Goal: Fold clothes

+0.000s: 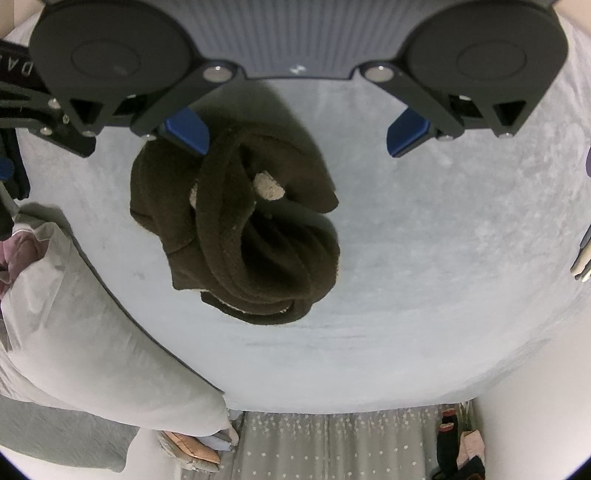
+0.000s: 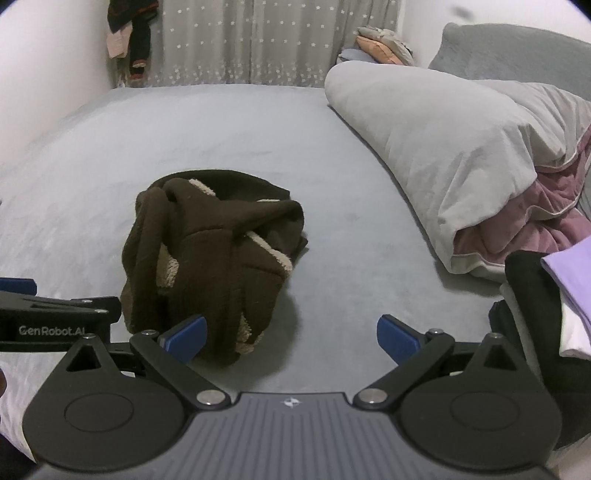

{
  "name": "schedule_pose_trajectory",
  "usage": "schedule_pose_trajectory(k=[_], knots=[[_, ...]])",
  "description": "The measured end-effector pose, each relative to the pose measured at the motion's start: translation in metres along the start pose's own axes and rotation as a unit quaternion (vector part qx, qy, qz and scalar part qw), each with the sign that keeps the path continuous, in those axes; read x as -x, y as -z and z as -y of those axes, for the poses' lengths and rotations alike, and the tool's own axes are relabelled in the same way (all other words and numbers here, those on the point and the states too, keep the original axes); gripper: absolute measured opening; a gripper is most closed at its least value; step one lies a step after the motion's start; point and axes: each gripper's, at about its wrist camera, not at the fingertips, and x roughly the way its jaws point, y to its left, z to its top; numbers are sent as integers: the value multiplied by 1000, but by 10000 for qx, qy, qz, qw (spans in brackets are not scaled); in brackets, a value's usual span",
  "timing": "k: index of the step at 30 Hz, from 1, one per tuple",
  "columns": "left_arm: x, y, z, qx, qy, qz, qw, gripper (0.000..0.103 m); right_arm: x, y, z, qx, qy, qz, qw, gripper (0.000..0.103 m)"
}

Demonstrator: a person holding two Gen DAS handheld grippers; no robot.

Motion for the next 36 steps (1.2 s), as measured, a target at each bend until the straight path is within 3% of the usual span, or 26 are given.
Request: schedule_pose_trajectory(k=[36], knots=[[3,-4,-2,56,77,11,10000,103,4,1,-6,38,-215,17,9998,101]])
